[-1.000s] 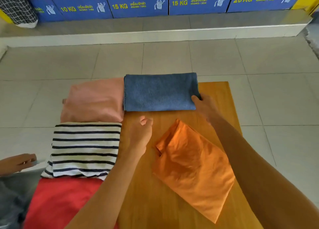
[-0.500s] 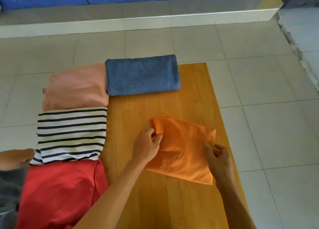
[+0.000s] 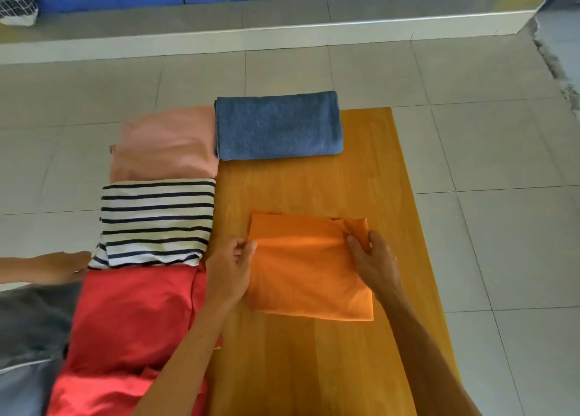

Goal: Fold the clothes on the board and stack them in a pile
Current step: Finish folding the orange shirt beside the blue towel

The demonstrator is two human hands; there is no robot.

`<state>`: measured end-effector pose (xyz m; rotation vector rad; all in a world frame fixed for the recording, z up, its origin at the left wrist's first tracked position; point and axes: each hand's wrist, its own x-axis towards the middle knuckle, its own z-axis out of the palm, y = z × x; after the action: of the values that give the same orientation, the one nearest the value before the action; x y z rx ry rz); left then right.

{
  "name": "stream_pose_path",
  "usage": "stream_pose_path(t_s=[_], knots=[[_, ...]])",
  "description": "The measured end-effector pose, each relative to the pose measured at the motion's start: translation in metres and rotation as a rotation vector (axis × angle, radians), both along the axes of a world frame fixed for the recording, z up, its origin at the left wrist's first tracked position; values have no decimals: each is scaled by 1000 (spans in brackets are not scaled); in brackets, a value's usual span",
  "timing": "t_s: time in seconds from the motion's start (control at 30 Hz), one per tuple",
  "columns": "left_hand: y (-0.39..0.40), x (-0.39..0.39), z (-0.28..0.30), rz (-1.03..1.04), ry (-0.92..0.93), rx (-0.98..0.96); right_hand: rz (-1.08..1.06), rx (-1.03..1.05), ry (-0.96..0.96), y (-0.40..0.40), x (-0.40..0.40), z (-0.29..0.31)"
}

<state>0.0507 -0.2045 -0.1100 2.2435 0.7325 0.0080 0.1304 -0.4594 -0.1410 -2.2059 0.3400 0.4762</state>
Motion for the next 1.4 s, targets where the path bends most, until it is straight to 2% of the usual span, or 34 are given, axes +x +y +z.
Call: stream_pose_path(t_s=[0.17,0.3,0.37,0.43,0.5,0.67,0.83,0.97,1.03,1.13,1.3,1.4], knots=[[-6,15,-21,17,115,59,-41,-11,-27,4,-2,-4],[-10,14,-23,9,82,162,-87,-27,-37,5,-4,-6],[-14,12,-21,-43,123,173,-112,-38,-35,8,-6,-7],[-20,9,-18,-108,182,110,-118,-37,-30,10,-7,-7],[-25,6,-18,-125,163,26,-95,13,-29,9,-5,-6],[-15,2,-28,168,149,-188,-19,84,-14,6,-4,-2],[5,14,-21,423,40,-512,-105,248,-7,26,17,3],[25,36,-8,511,-54,-597,-81,373,-63,50,60,26],[34,53,0,531,-119,-588,-58,402,-100,63,82,34],[44,82,8,511,-155,-469,-46,367,-123,76,113,29],[45,106,-14,479,66,-267,21,124,-56,82,127,-11],[42,108,-21,508,98,-195,33,105,-85,79,129,-19]])
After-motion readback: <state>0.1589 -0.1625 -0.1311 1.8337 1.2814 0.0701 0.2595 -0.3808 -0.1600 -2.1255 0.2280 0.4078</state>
